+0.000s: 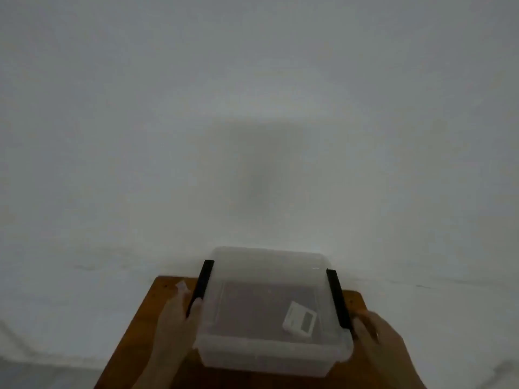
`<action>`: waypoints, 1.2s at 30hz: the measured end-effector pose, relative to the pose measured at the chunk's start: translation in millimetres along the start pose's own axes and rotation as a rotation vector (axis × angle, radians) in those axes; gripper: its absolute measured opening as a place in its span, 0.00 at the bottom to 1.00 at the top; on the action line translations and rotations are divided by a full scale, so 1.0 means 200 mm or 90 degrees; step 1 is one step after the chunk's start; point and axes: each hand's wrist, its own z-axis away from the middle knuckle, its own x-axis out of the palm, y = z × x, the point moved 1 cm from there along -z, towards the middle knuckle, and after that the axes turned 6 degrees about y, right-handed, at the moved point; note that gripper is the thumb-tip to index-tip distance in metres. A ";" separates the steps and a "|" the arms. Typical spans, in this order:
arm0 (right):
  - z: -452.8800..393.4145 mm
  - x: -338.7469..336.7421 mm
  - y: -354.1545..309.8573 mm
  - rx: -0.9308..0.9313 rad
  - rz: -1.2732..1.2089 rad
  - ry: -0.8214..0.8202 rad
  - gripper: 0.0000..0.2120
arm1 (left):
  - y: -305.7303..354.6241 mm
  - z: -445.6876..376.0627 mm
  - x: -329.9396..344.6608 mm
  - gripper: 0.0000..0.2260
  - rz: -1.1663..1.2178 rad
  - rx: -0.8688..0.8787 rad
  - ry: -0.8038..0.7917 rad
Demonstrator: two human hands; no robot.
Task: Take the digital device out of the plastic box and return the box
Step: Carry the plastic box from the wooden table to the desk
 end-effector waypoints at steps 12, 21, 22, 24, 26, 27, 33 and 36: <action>-0.04 0.17 -0.15 -0.021 0.057 -0.055 0.14 | -0.06 0.04 0.03 0.05 0.055 -0.100 -0.021; 0.45 0.33 -0.42 -0.239 0.047 -0.311 0.22 | -0.36 0.98 -0.52 0.21 0.146 -0.267 0.284; 0.52 0.41 -0.46 -0.269 0.037 -0.361 0.27 | -0.40 1.09 -0.59 0.22 0.165 -0.293 0.347; 0.68 0.55 -0.55 -0.310 0.030 -0.440 0.28 | -0.52 1.28 -0.69 0.22 0.189 -0.356 0.444; 0.87 0.69 -0.66 -0.340 0.018 -0.530 0.23 | -0.65 1.46 -0.78 0.20 0.197 -0.405 0.537; 1.00 0.78 -0.72 -0.365 0.019 -0.588 0.23 | -0.73 1.57 -0.84 0.18 0.203 -0.425 0.595; 1.70 1.26 -0.90 -0.482 0.059 -0.762 0.21 | -1.09 1.99 -1.16 0.21 0.259 -0.531 0.818; 2.11 1.46 -1.00 -0.512 0.072 -0.830 0.22 | -1.31 2.19 -1.39 0.22 0.245 -0.563 0.883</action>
